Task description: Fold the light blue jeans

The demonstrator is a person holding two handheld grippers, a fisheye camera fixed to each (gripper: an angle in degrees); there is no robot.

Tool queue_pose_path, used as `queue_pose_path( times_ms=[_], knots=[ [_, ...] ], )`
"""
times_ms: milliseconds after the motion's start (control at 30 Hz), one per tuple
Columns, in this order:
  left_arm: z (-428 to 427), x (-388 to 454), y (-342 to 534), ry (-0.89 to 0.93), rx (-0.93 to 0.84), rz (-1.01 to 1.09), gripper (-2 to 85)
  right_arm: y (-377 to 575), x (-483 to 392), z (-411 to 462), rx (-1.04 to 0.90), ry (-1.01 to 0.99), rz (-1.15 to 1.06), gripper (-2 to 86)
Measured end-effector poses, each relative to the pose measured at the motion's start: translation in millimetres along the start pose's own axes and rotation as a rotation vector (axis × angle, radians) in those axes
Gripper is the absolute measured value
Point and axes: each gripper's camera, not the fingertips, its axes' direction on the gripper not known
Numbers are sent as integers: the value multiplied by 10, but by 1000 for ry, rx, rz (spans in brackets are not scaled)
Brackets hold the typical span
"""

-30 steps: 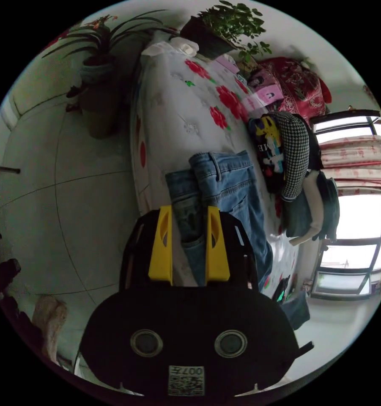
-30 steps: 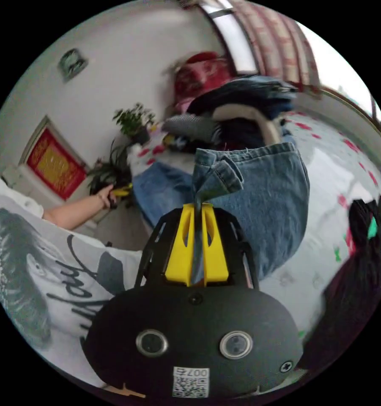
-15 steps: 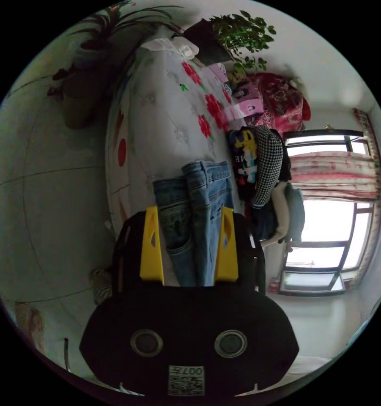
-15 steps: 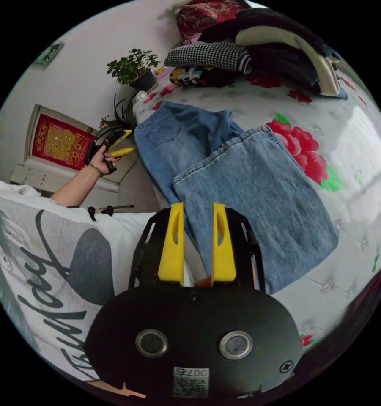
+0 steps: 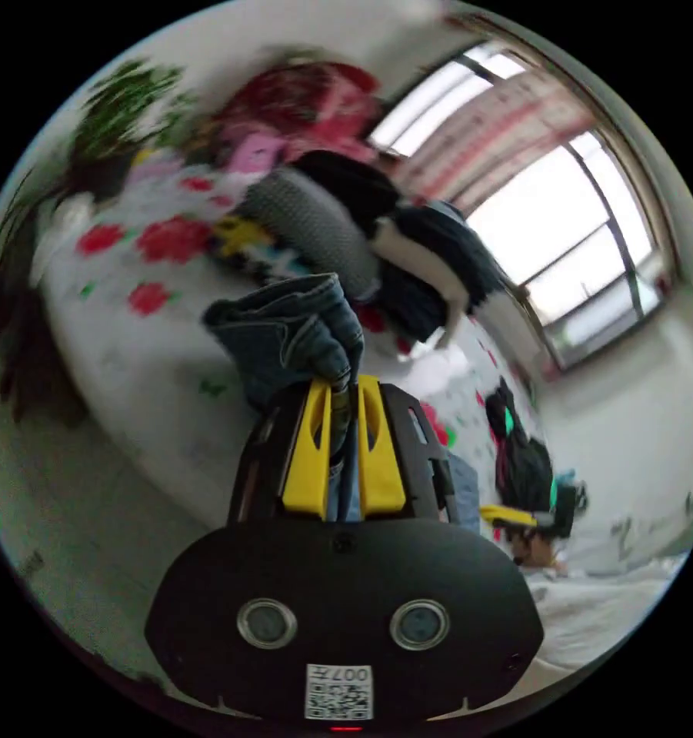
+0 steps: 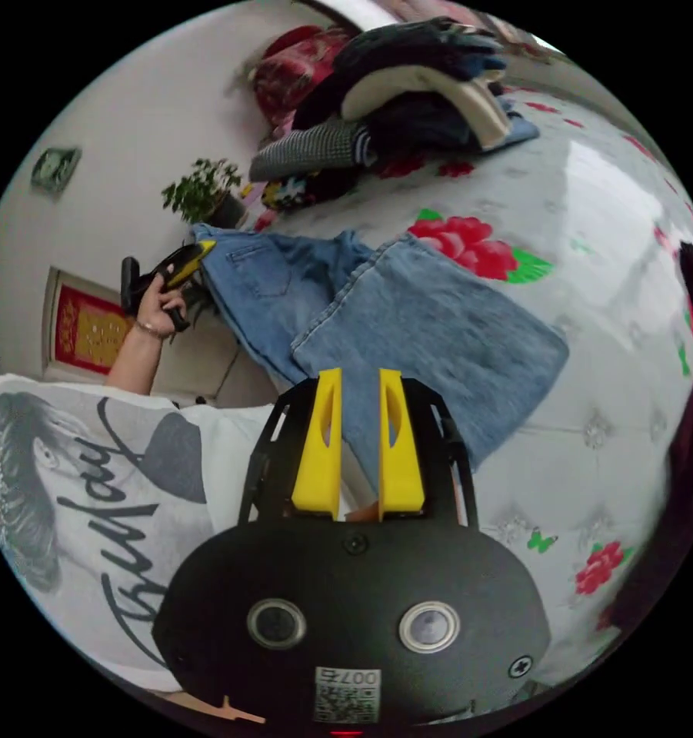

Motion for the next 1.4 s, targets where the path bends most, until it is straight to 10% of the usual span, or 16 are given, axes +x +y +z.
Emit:
queue_pose_path(
  times_ms=[233, 400, 700, 1100, 1400],
  knots=[
    [1150, 2641, 669, 442, -344, 816, 74, 589, 986, -591, 230, -36, 269, 77],
    [2413, 2777, 1209, 377, -659, 605, 83, 1017, 1595, -690, 265, -76, 445, 94],
    [2886, 1432, 872, 144, -574, 169, 124, 1280, 2472, -639, 316, -294, 611, 119],
    [4211, 1426, 785, 256, -811, 183, 60, 120, 2697, -182, 38, -347, 527, 30],
    [3520, 979, -733, 510, -415, 149, 33, -1397, 1868, -821, 184, -542, 271, 8]
  ],
)
